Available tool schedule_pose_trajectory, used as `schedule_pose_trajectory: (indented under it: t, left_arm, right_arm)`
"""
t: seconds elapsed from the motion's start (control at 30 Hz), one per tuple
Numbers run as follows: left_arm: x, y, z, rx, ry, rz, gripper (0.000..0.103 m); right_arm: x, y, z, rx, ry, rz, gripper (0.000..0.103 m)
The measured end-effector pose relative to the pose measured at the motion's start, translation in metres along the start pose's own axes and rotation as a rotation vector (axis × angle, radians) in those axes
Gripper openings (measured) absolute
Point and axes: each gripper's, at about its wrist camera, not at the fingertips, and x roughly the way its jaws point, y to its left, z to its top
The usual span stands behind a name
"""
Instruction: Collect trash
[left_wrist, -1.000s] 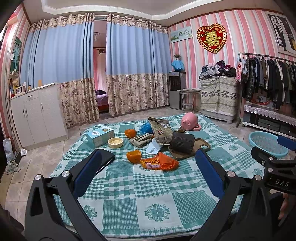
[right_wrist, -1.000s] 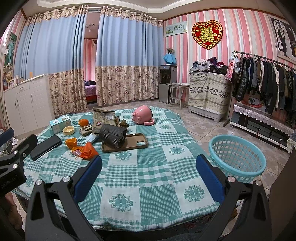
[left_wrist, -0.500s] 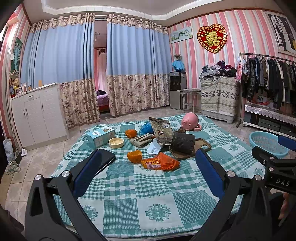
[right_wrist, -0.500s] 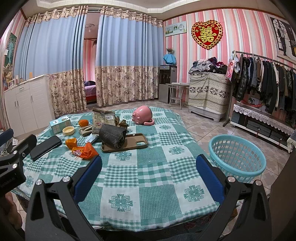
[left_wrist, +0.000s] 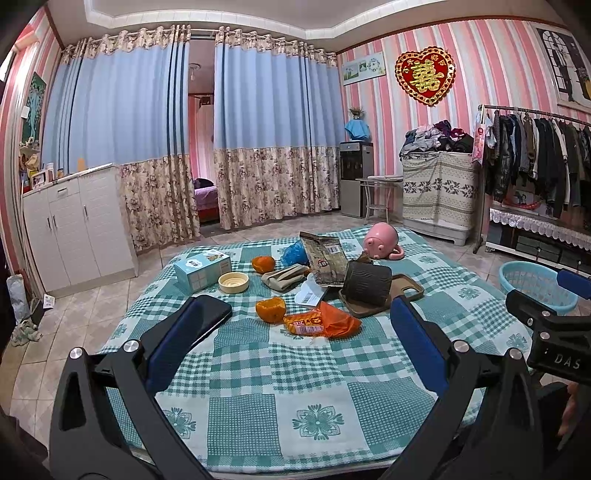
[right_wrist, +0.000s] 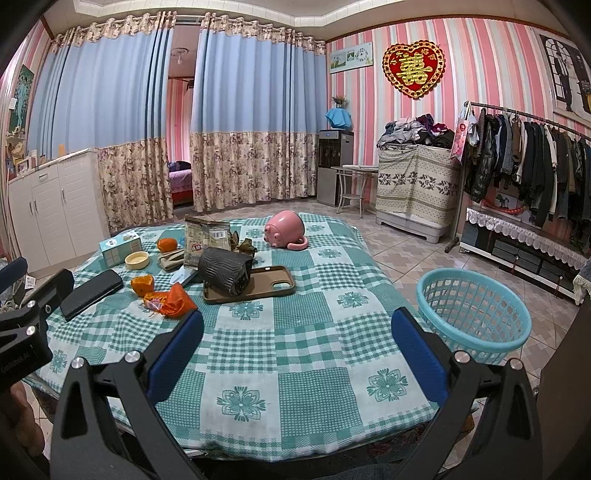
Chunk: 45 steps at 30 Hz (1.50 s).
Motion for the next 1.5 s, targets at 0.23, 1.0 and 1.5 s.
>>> schedule_pose_trajectory:
  t: [0.23,1.0,1.5]
  left_arm:
    - [0.006,0.004,-0.004,-0.007,0.024,0.002,0.098]
    - [0.110,0.024,0.001,0.011,0.126,0.049,0.098]
    - [0.255,0.043,-0.019,-0.045,0.498,0.038,0.098]
  right_arm:
    - [0.004,-0.004,-0.002,0.007,0.007,0.007,0.099]
    - [0.072,0.009,0.043,-0.023,-0.007,0.024,0.099]
    - [0.147,0.010,0.047,0.031,0.115,0.018,0.099]
